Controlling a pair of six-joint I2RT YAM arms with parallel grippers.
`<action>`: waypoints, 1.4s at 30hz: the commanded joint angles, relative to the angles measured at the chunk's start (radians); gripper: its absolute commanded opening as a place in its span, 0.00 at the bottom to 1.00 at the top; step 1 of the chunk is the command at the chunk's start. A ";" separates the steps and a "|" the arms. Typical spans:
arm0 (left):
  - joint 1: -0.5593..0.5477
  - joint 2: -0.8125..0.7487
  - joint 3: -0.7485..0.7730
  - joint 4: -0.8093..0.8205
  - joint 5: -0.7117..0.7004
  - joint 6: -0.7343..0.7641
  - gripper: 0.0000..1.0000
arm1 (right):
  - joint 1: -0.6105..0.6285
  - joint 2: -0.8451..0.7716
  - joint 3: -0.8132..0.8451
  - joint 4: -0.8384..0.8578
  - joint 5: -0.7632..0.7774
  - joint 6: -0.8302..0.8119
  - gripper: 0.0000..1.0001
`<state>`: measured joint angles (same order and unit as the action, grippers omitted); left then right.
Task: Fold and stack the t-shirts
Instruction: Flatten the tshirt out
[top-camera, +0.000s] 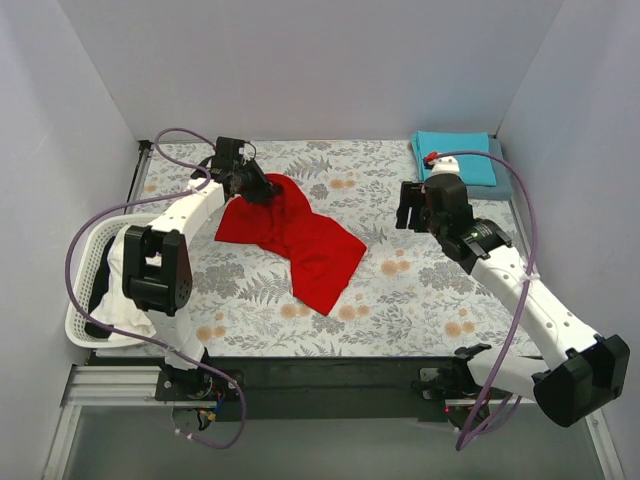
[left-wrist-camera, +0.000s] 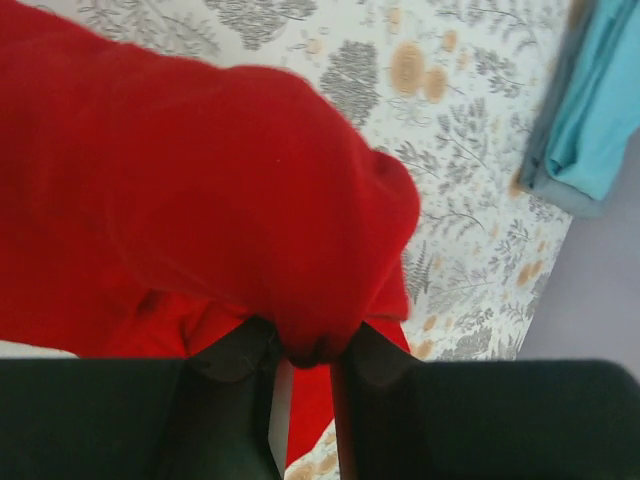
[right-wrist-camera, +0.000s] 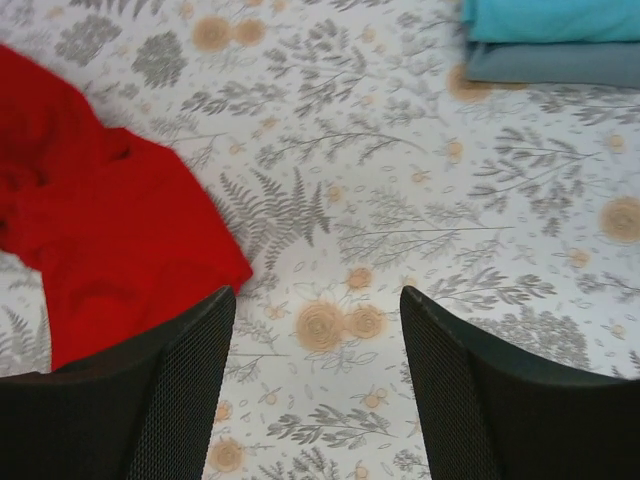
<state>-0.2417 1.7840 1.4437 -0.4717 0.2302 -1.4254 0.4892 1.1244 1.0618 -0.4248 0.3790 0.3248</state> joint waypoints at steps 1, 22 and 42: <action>0.027 -0.014 0.069 -0.001 0.106 0.016 0.15 | 0.021 0.027 -0.011 0.041 -0.234 -0.036 0.72; 0.070 0.028 0.055 -0.018 0.135 0.014 0.00 | 0.624 0.511 -0.045 0.198 -0.167 -0.142 0.68; 0.110 -0.015 0.032 -0.028 0.112 0.040 0.00 | 0.643 0.495 0.080 -0.014 0.084 -0.093 0.01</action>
<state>-0.1482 1.8492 1.4780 -0.4873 0.3550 -1.4094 1.1282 1.7187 1.0286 -0.3058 0.2981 0.2329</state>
